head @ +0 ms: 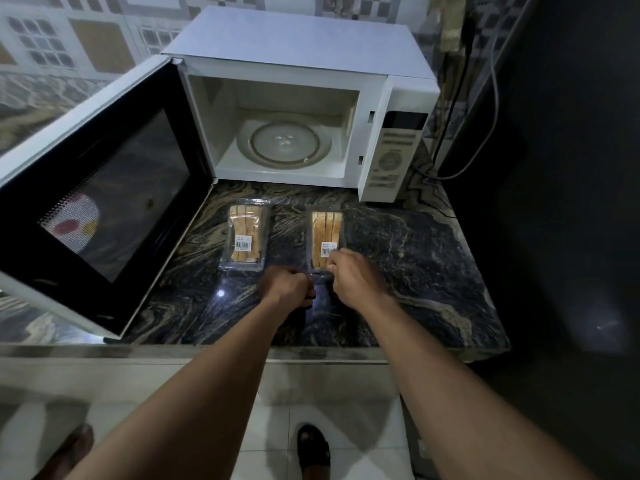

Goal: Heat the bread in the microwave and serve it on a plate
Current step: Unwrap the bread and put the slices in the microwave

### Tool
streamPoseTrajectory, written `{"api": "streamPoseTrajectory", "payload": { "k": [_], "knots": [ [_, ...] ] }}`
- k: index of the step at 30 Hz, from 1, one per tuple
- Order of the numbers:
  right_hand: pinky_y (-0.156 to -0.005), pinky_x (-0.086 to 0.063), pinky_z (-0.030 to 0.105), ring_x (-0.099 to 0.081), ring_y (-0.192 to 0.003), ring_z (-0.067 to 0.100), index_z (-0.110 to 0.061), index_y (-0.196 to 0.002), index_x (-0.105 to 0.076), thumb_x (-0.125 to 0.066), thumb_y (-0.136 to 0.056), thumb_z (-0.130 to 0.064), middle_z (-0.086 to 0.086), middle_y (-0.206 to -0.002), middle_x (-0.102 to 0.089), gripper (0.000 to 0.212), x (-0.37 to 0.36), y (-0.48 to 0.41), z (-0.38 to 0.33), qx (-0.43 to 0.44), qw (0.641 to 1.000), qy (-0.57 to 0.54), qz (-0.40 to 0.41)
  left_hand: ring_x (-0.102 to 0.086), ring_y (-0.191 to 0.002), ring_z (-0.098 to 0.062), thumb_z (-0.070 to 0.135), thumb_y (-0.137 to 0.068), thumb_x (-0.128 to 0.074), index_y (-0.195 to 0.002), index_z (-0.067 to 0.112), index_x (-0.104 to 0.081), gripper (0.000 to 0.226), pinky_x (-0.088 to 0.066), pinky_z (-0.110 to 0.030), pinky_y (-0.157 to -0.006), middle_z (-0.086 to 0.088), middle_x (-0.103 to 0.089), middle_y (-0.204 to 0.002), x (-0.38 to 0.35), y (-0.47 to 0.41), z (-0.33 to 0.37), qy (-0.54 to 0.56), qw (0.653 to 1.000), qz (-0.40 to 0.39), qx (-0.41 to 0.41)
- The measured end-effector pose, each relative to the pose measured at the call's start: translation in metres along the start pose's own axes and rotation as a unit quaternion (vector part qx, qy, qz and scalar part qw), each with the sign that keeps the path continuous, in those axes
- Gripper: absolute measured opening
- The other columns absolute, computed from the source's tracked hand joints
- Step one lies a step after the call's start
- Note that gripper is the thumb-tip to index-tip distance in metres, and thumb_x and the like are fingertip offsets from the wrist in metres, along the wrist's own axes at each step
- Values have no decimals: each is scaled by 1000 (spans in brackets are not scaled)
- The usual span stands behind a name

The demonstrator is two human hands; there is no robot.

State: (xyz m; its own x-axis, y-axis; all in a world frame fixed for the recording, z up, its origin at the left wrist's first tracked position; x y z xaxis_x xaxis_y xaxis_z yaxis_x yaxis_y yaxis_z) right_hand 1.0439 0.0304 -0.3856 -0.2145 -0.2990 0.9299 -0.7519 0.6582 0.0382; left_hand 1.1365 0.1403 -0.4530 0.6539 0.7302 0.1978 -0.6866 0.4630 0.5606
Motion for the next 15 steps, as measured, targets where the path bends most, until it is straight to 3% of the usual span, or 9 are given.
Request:
{"api": "streamPoseTrajectory", "payload": {
  "k": [3,7,12,15],
  "knots": [
    [-64,-35,32,-55,-88,29,-22,-83,-47,-52,-96,-7,5,-99,-57,21,1,-1,0,0,1000,-5,4,-62,-58,-28,-5,-88,-61,-86,-11,-70,11,-58,-40,-61,-23,-68,-74,-1,-2,-2,7,1000,4,2],
    [-64,-37,32,-57,-89,29,-14,-92,-57,-50,-98,-9,6,-101,-59,11,13,-1,-6,13,999,-25,36,-67,-61,-31,-3,-88,-61,-85,-8,-71,11,-62,-42,-66,-25,-72,-81,0,0,1,-11,1000,10,-6],
    [-71,-34,30,-50,-98,25,-9,-103,-62,-50,-100,-9,5,-105,-59,12,36,3,-12,50,994,-9,95,-67,-66,-30,-2,-91,-61,-92,-10,-70,12,-59,-35,-53,-28,-72,-89,-2,2,6,-33,999,-13,3],
    [-74,-39,32,-47,-97,23,-8,-106,-63,-51,-99,-9,6,-105,-58,13,44,5,-14,56,991,-26,119,-68,-67,-29,10,-86,-67,-83,-2,-68,13,-57,-33,-52,-19,-71,-83,10,3,22,-164,985,9,-58]
  ]
}}
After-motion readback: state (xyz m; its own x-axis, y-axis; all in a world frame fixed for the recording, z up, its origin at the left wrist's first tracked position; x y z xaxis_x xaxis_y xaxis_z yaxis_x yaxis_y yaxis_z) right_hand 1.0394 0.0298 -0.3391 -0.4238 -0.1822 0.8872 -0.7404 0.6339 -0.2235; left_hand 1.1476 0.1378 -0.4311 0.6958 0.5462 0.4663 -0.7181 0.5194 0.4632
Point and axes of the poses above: each hand's wrist, its own y-axis away from the middle knuckle, its own x-axis out of the back of the hand, z = x × y, the point moved 10 cm from there along -y, towards the middle knuckle
